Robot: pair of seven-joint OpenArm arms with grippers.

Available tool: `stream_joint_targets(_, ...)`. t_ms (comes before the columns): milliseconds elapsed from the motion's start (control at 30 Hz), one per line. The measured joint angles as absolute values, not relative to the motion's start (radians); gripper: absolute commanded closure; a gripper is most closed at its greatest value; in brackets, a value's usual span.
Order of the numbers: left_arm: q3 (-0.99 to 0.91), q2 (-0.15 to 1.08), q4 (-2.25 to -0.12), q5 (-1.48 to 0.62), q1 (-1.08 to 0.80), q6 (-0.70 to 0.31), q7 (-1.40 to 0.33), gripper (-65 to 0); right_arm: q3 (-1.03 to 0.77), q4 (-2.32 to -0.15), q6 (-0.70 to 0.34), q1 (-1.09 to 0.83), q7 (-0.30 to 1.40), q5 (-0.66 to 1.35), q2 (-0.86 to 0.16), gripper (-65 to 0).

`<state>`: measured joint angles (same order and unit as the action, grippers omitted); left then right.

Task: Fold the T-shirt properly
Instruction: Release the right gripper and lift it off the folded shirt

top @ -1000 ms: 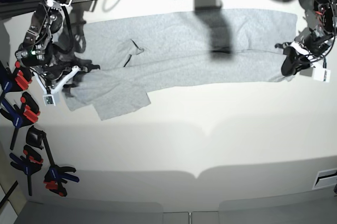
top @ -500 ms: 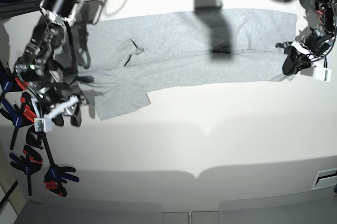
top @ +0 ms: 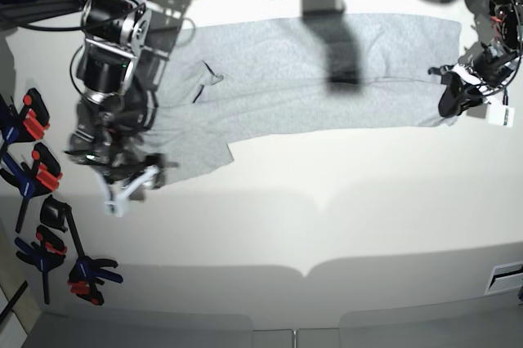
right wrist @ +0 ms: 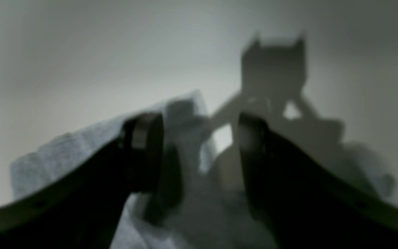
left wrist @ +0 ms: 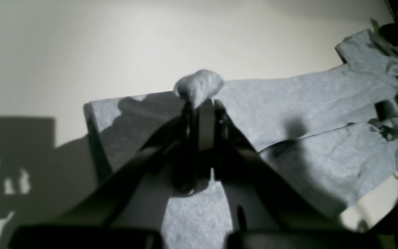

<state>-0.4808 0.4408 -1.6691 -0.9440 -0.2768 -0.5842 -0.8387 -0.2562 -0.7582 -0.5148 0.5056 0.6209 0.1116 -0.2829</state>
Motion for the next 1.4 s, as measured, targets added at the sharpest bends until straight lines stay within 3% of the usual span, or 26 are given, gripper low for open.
stream_joint_targets(133,-0.481,0.44,-1.669,-0.953,-0.277,-0.584,-0.839,0.0,-0.128,-0.735,-0.481,0.519,0.608,0.131,-0.287,-29.6)
stream_joint_targets(200,-0.481,0.441,-1.669,-0.953,-0.277,-0.584,-0.839,0.0,-0.091,-0.735,-0.449,0.519,0.602,0.133,-0.289,-19.9)
stream_joint_targets(300,-0.481,0.44,-1.669,-0.953,-0.277,-0.584,-0.839,0.0,-0.073,-0.735,-0.439,0.524,0.627,0.136,-0.29,0.0)
stream_joint_targets(533,-0.481,0.44,-1.669,-0.953,-0.277,-0.584,-0.839,0.0,-0.073,-0.799,-0.44,0.513,0.712,0.147,-0.287,0.0)
stream_joint_targets(800,-0.481,0.44,-1.669,-0.953,-0.277,-0.584,-0.839,0.0,-0.069,-1.036,-0.449,0.463,0.832,0.128,-0.286,0.0)
stream_joint_targets(1100,-0.481,0.437,-1.669,-0.953,-0.334,-0.584,-0.847,0.0,-0.078,-1.472,-0.463,0.118,0.837,0.128,-0.285,0.0)
stream_joint_targets(1400,-0.481,0.439,-1.669,-0.954,-0.4,-0.585,-0.846,0.0,-0.22,-1.828,-0.465,-0.187,0.835,0.127,-0.287,0.0)
